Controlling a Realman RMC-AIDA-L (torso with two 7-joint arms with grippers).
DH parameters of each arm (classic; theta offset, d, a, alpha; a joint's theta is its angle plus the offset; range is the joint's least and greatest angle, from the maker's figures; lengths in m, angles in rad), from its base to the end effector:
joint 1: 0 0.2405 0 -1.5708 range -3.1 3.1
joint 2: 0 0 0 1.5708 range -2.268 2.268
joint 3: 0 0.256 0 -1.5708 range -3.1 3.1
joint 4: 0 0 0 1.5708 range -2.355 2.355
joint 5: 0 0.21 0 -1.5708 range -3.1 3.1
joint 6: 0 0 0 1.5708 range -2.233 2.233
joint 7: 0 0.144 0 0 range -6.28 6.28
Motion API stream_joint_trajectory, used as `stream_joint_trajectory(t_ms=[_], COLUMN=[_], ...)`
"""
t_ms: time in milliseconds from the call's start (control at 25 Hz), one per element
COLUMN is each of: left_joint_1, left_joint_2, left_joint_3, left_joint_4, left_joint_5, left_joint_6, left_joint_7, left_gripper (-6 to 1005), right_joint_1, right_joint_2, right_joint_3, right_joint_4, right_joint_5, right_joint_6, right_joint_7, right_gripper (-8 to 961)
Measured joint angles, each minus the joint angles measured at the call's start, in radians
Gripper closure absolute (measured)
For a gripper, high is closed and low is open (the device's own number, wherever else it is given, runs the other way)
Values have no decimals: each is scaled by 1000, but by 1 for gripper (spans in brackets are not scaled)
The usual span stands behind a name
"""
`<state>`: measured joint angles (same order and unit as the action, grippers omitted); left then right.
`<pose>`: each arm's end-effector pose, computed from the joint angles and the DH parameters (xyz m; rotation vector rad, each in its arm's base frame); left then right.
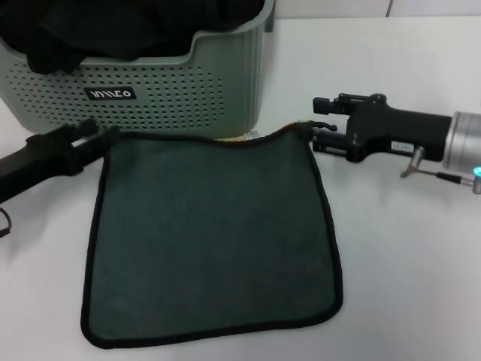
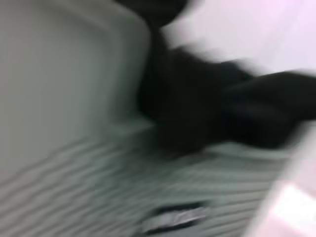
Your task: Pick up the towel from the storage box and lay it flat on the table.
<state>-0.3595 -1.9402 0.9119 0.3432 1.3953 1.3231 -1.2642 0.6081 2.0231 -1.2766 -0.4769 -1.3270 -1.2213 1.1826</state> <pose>-0.3441 0.3083 0.0265 -2.2104 -0.9650 -0.8611 0.2156 0.3691 -0.0399 -2.6390 0.4348 0.8050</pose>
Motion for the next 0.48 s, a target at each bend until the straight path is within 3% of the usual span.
stream_joint_trajectory(t_ms=[160, 200, 280, 480], left_joint_1=[17, 20, 19, -9], left_joint_2=[-1, -3, -5, 8], left_joint_3=[3, 5, 12, 79], left_joint_4=[1, 1, 1, 1], left_joint_5=[9, 13, 18, 40], left_joint_6=[317, 392, 461, 519], left_joint_7=[238, 285, 308, 305], left_gripper=[413, 380, 382, 387], right_joint_1=[-30, -30, -66, -96], right_joint_2=[-13, -13, -19, -15], right_joint_3=[-3, -3, -1, 22], right_joint_4=[-2, -2, -7, -12], right_joint_5=[-27, -27, -40, -28], right_joint_6=[-216, -216, -347, -428], right_joint_7=[-99, -99, -141, -161], right_gripper=[447, 413, 345, 155])
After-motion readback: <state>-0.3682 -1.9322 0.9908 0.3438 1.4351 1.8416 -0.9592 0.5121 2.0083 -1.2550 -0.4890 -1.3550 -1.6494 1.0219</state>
